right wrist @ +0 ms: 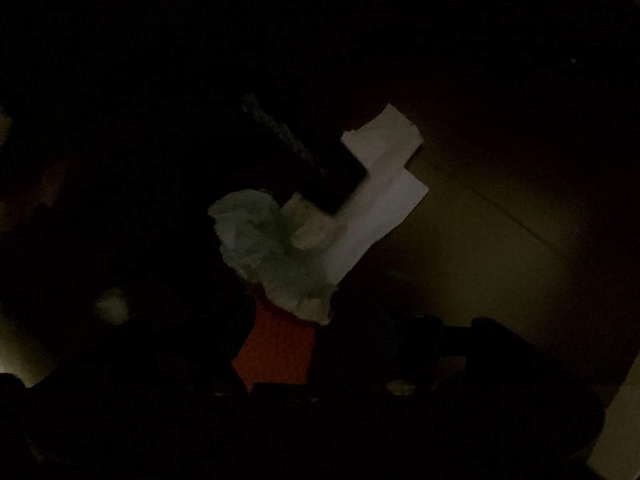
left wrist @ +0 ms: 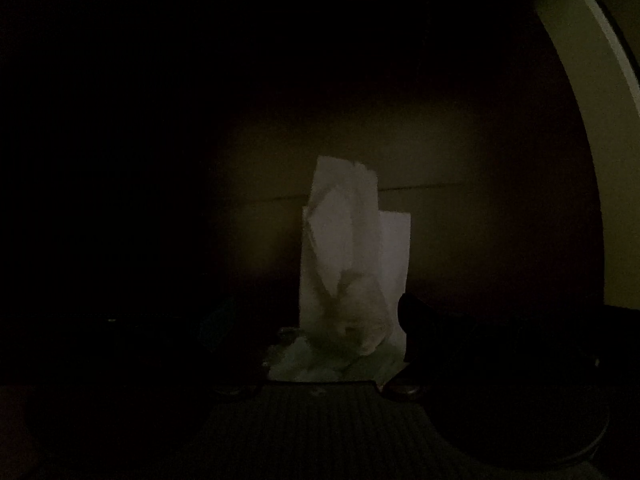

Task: Collect trash
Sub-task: 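Grasp crumpled tissue with the right tool while the left grasps white paper tissues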

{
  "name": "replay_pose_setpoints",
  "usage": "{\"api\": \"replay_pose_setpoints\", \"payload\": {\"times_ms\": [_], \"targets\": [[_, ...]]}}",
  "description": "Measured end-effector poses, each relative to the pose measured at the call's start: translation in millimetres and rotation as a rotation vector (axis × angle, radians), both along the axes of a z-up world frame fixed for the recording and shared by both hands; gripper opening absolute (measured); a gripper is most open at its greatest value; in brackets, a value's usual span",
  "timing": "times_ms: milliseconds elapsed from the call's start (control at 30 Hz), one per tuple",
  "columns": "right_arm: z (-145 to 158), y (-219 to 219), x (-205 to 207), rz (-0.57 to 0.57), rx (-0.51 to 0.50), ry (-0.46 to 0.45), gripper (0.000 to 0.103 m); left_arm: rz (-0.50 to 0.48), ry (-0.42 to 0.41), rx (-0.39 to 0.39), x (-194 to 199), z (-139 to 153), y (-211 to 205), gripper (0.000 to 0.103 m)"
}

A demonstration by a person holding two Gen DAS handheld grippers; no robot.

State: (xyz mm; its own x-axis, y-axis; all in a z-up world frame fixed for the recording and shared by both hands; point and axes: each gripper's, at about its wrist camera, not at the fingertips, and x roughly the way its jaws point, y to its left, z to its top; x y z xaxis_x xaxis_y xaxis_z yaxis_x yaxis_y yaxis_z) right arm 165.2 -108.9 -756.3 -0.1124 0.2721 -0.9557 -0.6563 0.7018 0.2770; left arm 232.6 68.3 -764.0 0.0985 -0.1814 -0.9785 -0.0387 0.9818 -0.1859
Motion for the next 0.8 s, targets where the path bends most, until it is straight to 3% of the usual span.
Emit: {"api": "replay_pose_setpoints", "payload": {"times_ms": [67, 200, 300, 367, 433, 467, 500, 533, 667, 733, 800], "targets": [[-10, 3, -1, 0.001, 0.000, 0.000, 0.062, -0.004, 0.006, -0.010, -1, -9, -6, 0.088], [-24, 9, -12, 0.043, -0.010, -0.019, 0.061, -0.021, 0.023, -0.014, -3, -24, -13, 0.070], [-30, 12, -20, 0.058, -0.016, -0.046, 0.060, -0.013, 0.039, -0.024, -4, -33, -13, 0.067], [-33, 14, -23, 0.067, -0.029, -0.059, 0.060, -0.010, 0.044, -0.035, -4, -36, -13, 0.059], [-34, 15, -26, 0.067, -0.028, -0.069, 0.057, -0.011, 0.048, -0.049, -4, -38, -14, 0.042], [-33, 16, -27, 0.066, -0.027, -0.077, 0.053, -0.010, 0.048, -0.055, -4, -37, -14, 0.039], [-33, 18, -28, 0.067, -0.027, -0.081, 0.033, -0.006, 0.046, -0.058, -5, -36, -14, 0.036], [-32, 18, -29, 0.073, -0.031, -0.083, 0.022, 0.000, 0.044, -0.060, -5, -35, -14, 0.033], [-27, 17, -29, 0.074, -0.026, -0.087, 0.016, 0.028, 0.049, -0.073, -4, -29, -11, 0.024], [-22, 15, -28, 0.069, -0.020, -0.082, 0.004, 0.051, 0.043, -0.079, -5, -22, -7, 0.021], [-12, 8, -25, 0.054, -0.017, -0.090, 0.004, 0.080, 0.036, -0.099, -2, -12, -1, 0.019]]}}
